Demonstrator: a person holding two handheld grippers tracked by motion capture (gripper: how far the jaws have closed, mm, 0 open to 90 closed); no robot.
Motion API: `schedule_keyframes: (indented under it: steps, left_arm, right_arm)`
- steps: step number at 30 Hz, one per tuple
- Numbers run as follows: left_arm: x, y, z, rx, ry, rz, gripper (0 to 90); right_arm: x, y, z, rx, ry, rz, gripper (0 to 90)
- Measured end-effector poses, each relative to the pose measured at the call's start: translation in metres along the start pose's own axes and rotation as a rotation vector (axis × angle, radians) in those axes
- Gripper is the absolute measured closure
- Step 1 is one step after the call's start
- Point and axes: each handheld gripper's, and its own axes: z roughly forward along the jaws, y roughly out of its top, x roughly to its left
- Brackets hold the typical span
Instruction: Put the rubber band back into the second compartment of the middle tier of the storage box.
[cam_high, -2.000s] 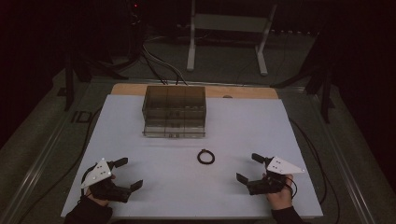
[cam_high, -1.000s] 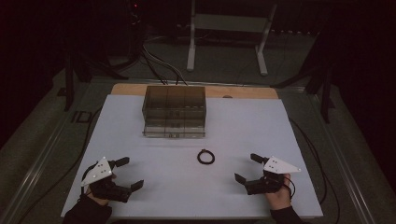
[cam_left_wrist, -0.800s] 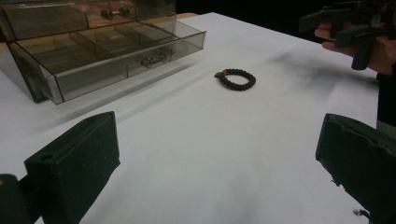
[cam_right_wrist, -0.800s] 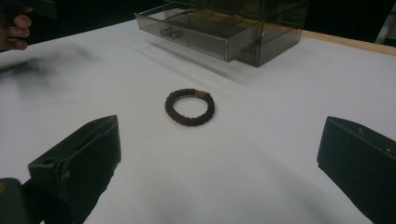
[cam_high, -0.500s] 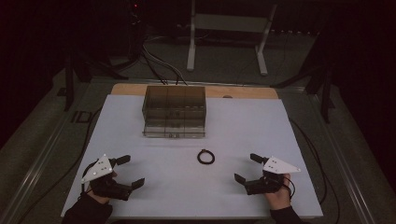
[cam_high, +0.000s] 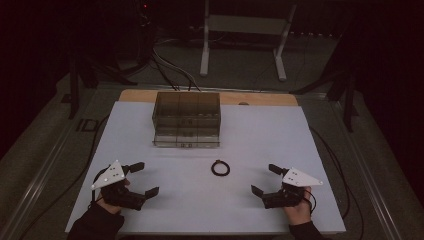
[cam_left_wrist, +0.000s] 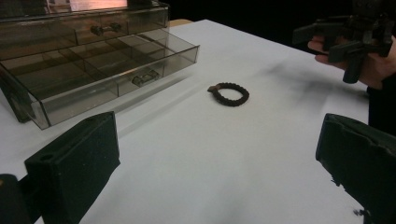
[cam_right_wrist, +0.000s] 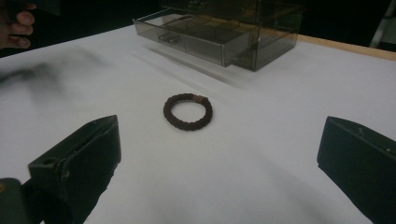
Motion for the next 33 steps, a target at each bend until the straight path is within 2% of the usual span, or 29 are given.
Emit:
schedule_keyframes:
  steps: [2,8,21,25,33]
  left_arm:
    - [0.0,0.0,0.002,-0.002,-0.007,-0.01,0.3]
    - [-0.001,0.005,0.007,0.0,-0.017,-0.007,0.3]
    - [-0.004,0.021,0.033,0.016,-0.044,0.025,0.3]
    - [-0.003,0.024,0.035,0.007,-0.045,0.018,0.4]
    - [-0.005,0.033,0.052,0.023,-0.072,0.026,0.3]
  right_arm:
    - [0.0,-0.001,0.001,0.004,0.001,0.002,0.0]
    - [0.0,-0.001,0.002,0.011,0.009,0.001,0.0]
    - [0.001,0.0,0.001,0.013,0.013,-0.008,0.0]
    - [0.001,-0.001,0.002,0.014,0.015,-0.002,0.0]
    - [0.001,0.0,0.001,0.013,0.017,-0.004,0.0]
